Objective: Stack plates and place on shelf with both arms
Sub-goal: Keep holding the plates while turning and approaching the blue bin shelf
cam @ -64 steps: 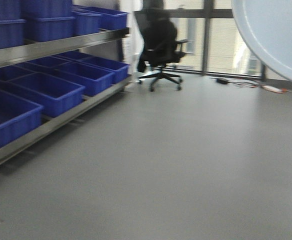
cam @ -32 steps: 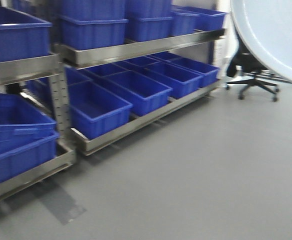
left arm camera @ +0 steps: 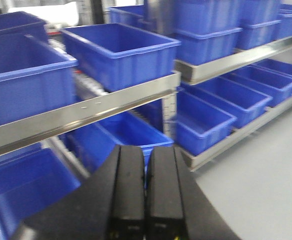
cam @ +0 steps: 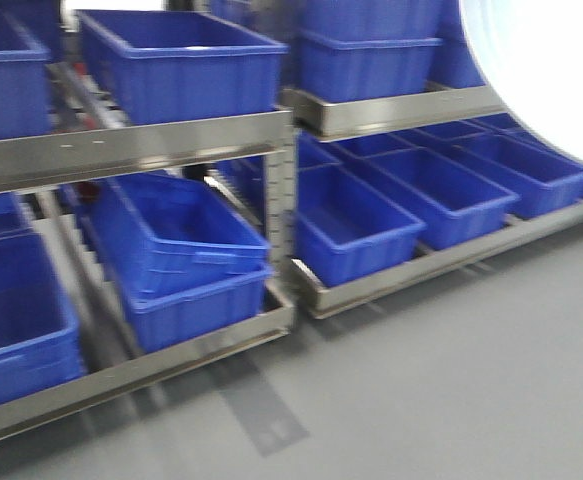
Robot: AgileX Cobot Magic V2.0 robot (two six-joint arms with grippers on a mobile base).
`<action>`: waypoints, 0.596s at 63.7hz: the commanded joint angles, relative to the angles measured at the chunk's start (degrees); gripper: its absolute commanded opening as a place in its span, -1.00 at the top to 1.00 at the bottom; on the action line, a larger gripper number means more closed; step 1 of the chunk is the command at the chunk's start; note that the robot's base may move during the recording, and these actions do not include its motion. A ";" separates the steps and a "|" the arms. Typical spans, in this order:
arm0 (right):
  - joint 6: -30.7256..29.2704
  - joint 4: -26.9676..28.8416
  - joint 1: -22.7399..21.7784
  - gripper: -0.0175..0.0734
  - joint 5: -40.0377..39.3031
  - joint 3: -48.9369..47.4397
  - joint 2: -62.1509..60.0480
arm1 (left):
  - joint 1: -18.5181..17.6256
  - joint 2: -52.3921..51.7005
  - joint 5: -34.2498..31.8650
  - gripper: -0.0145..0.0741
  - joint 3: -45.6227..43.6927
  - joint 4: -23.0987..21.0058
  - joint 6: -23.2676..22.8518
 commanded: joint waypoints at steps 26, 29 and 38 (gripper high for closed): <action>0.00 -0.15 -0.32 0.51 -5.91 -1.86 0.26 | -0.03 0.51 -4.51 0.49 -1.73 -0.25 -0.59; 0.00 -0.15 -0.32 0.51 -5.91 -1.86 0.26 | -0.03 0.51 -4.51 0.49 -1.73 -0.25 -0.59; 0.00 -0.15 -0.32 0.51 -5.91 -1.86 0.26 | -0.03 0.51 -4.51 0.49 -1.73 -0.25 -0.59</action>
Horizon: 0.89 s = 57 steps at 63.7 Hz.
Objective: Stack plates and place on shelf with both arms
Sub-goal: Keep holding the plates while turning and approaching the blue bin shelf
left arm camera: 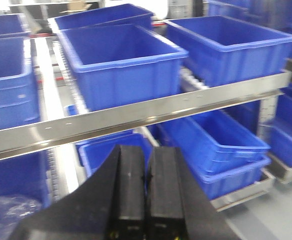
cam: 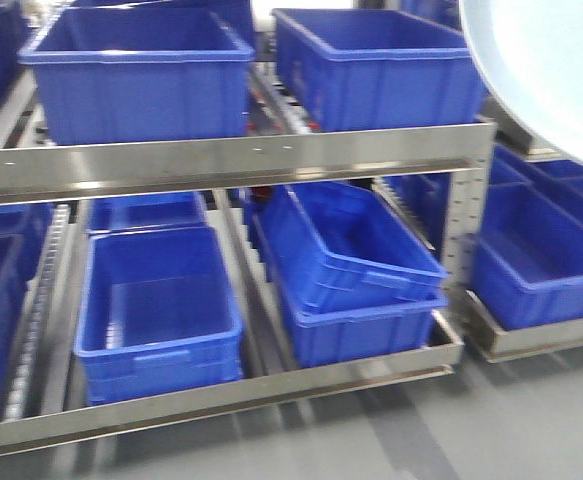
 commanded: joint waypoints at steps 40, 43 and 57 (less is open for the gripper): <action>0.00 -0.15 -0.32 0.51 -5.91 -1.86 0.26 | -0.03 0.51 -4.51 0.49 -1.73 -0.25 -0.59; 0.00 -0.15 -0.32 0.51 -5.91 -1.86 0.26 | -0.03 0.51 -4.51 0.49 -1.73 -0.25 -0.59; 0.00 -0.15 -0.32 0.51 -5.91 -1.86 0.26 | -0.03 0.51 -4.51 0.49 -1.73 -0.25 -0.59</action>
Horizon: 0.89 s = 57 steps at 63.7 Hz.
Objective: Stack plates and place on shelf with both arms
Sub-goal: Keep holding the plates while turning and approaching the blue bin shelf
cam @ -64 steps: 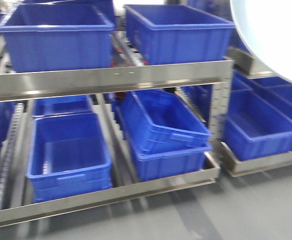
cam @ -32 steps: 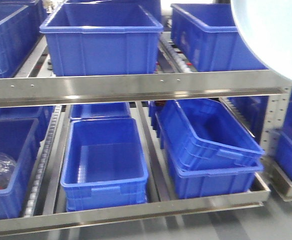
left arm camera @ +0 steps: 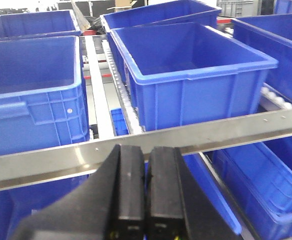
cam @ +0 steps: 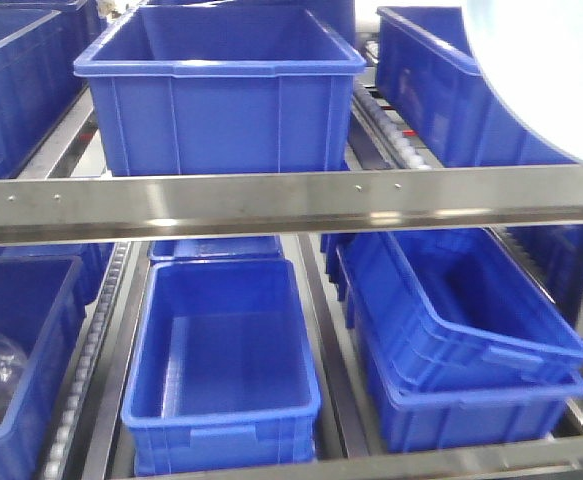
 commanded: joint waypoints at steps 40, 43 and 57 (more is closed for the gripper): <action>0.00 -0.15 -0.32 0.51 -5.91 -1.86 0.26 | -0.03 0.51 -4.51 0.49 -1.73 -0.25 -0.59; 0.00 -0.15 -0.32 0.51 -5.91 -1.86 0.26 | -0.03 0.51 -4.51 0.49 -1.73 -0.25 -0.59; 0.00 -0.15 -0.32 0.51 -5.91 -1.86 0.26 | -0.03 0.51 -4.51 0.49 -1.73 -0.25 -0.59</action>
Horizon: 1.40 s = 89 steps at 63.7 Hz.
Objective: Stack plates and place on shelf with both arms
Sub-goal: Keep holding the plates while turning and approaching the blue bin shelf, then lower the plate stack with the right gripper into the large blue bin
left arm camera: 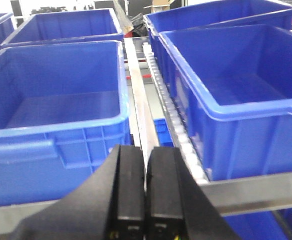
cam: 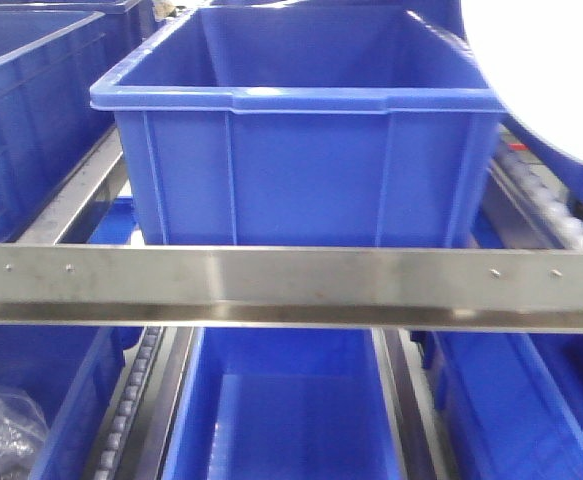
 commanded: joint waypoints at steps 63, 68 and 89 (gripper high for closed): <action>0.00 -0.15 -0.32 0.51 -5.91 -1.86 0.26 | -0.03 0.51 -4.51 0.49 -1.73 -0.25 -0.59; 0.00 -0.15 -0.32 0.51 -5.91 -1.86 0.26 | -0.03 0.51 -4.51 0.49 -1.73 -0.25 -0.59; 0.00 -0.15 -0.32 0.51 -5.91 -1.86 0.26 | -0.03 0.51 -4.51 0.49 -1.73 -0.25 -0.59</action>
